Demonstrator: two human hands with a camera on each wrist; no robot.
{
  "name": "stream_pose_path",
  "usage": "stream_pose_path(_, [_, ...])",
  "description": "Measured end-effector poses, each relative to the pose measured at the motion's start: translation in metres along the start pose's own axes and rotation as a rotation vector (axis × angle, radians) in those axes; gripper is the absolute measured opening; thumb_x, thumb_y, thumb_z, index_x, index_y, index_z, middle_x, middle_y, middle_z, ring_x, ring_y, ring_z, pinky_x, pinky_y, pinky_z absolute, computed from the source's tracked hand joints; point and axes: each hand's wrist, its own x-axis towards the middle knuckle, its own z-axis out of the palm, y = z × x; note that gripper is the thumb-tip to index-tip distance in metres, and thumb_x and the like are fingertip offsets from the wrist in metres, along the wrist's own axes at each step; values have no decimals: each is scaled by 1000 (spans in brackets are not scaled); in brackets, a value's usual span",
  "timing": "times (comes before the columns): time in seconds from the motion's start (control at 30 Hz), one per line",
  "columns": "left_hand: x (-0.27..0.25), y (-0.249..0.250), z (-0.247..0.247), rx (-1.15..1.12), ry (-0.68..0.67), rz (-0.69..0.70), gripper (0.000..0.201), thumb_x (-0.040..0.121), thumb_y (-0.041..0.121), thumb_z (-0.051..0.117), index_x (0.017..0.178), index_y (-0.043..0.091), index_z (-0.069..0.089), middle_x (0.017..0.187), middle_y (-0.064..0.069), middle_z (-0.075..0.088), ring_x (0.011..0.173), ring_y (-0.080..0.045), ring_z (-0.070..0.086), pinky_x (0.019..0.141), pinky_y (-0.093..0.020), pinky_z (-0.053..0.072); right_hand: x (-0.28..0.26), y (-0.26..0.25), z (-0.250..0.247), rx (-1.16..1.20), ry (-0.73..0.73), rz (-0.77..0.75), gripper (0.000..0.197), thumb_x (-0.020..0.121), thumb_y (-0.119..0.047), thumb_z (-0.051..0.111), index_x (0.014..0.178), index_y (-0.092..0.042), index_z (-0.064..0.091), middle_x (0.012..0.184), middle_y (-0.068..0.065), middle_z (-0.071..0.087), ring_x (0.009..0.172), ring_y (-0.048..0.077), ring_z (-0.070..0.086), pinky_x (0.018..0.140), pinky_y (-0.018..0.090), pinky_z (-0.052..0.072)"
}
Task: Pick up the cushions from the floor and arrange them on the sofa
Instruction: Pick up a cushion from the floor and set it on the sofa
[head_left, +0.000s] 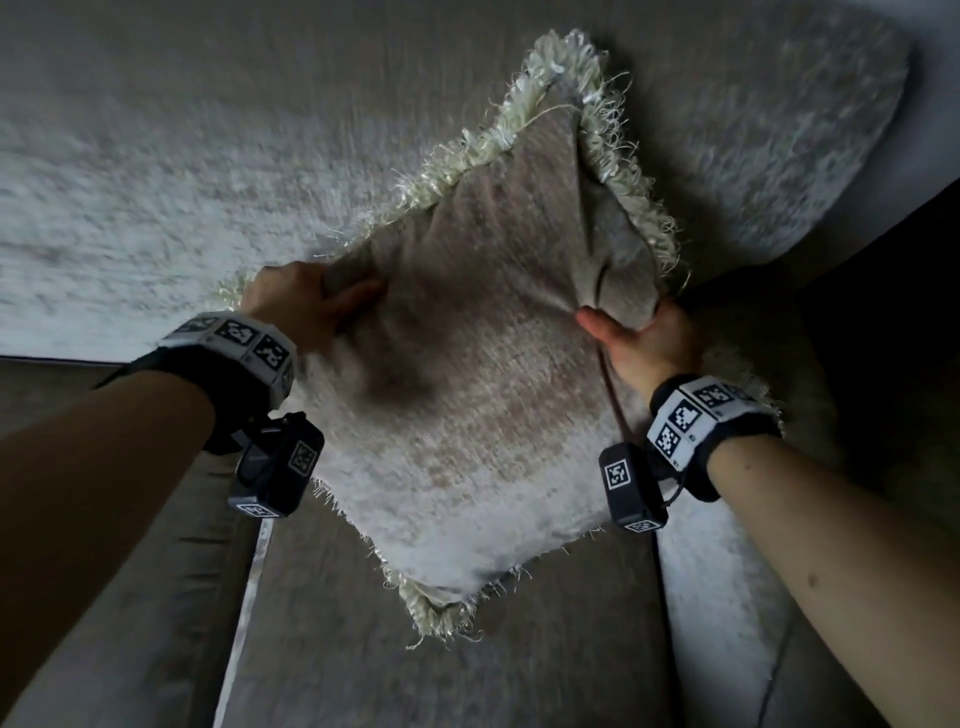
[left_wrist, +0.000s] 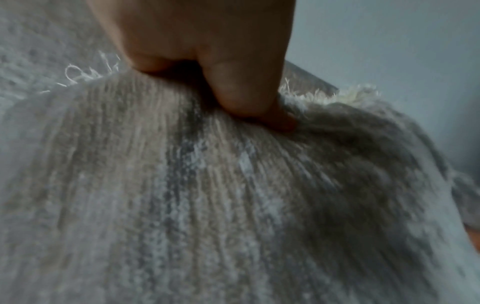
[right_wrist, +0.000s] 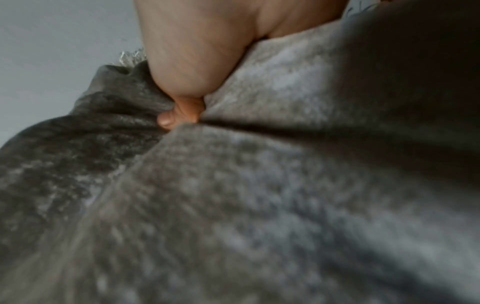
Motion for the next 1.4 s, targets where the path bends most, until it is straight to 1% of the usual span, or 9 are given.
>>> stream_pose_path(0.1, [3,-2,-7,9,36,16,61,87,63,49,92,6,68,90,-25,63,98,-41,61,74,-38,42,2,-4,10,87,84,-52,76,60,-64,80,115,-13,66,116,10,71,108,28,66,94,42,54])
stream_pose_path(0.33, [-5,-24,27,-53,186,-85,63,87,64,48,84,2,63,87,-28,66,88,-43,62,75,-43,46,-5,9,28,164,251,-255,89,53,-85,64,90,-4,69,91,15,73,87,32,70,75,47,57])
stream_pose_path(0.5, [-10,-35,15,-88,265,-132,61,90,59,49,82,-1,60,91,-34,64,91,-47,61,76,-47,45,-1,-17,28,128,194,-314,93,52,-89,61,97,-8,67,99,12,71,97,32,66,81,48,55])
stream_pose_path(0.67, [-6,-30,17,-65,200,-133,63,92,61,41,83,2,61,92,-32,65,93,-45,61,78,-44,45,11,-36,12,104,140,-330,60,67,-50,84,108,-9,69,103,3,71,91,12,62,80,23,47])
stream_pose_path(0.83, [-2,-25,21,32,81,-123,70,92,66,32,97,6,67,98,-28,67,98,-44,61,81,-42,46,19,-24,11,-13,177,-330,68,64,-61,79,109,-11,69,108,12,73,103,29,68,92,41,53])
stream_pose_path(1.0, [6,-34,41,56,-18,-135,83,81,82,19,111,18,61,101,-21,67,102,-39,61,92,-44,46,23,-13,11,-185,88,-167,104,51,-82,64,131,-15,52,132,13,60,123,35,54,108,51,38])
stream_pose_path(1.1, [-3,-33,59,-11,20,-252,72,92,64,33,130,4,43,131,-30,47,124,-45,43,105,-50,33,15,-7,20,-290,58,-137,106,66,-75,67,144,-11,36,148,17,40,139,37,34,116,54,19])
stream_pose_path(1.2, [-13,-24,68,-37,83,-278,71,96,56,35,139,0,35,137,-31,38,127,-44,38,109,-51,29,3,-4,32,-288,97,-147,108,73,-72,63,152,-10,22,157,16,27,147,33,18,118,50,10])
stream_pose_path(1.4, [-25,-19,49,-98,79,-303,61,96,51,41,136,5,37,136,-27,37,127,-42,37,105,-49,29,-20,-16,41,-218,335,-271,95,75,-56,69,150,-13,29,157,14,27,145,32,23,112,51,22])
